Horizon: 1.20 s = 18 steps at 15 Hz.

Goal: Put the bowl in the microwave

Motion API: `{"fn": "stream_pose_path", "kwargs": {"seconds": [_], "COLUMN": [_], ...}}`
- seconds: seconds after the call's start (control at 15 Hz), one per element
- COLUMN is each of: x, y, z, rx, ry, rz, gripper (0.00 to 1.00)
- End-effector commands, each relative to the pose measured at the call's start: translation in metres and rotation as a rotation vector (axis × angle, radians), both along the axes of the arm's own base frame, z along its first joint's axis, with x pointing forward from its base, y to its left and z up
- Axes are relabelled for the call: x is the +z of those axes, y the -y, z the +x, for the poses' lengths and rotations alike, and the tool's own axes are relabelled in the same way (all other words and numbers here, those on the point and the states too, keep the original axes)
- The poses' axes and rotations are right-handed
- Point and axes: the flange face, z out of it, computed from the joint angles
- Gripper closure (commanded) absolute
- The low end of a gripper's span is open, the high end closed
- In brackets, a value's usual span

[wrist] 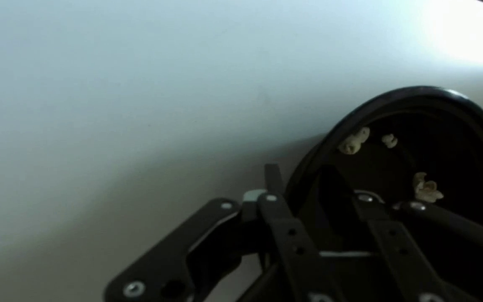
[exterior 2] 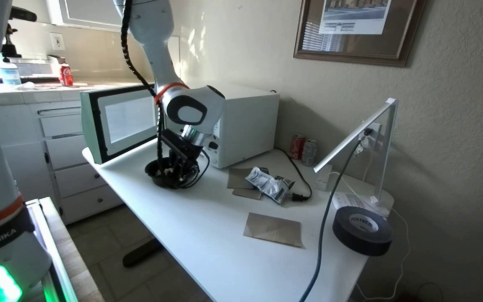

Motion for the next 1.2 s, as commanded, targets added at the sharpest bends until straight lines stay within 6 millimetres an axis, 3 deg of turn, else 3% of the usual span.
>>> {"fn": "stream_pose_path", "kwargs": {"seconds": [0.0, 0.4, 0.8, 1.13], "x": [-0.010, -0.009, 0.001, 0.011], "y": [0.002, -0.001, -0.025, -0.046], "z": [0.005, 0.008, 0.001, 0.010], "rx": [-0.017, -0.049, -0.133, -0.267], "ry": [0.005, -0.012, -0.077, -0.098], "rz": [0.023, 0.053, 0.193, 0.321], "gripper": [0.99, 0.98, 0.98, 0.98]}}
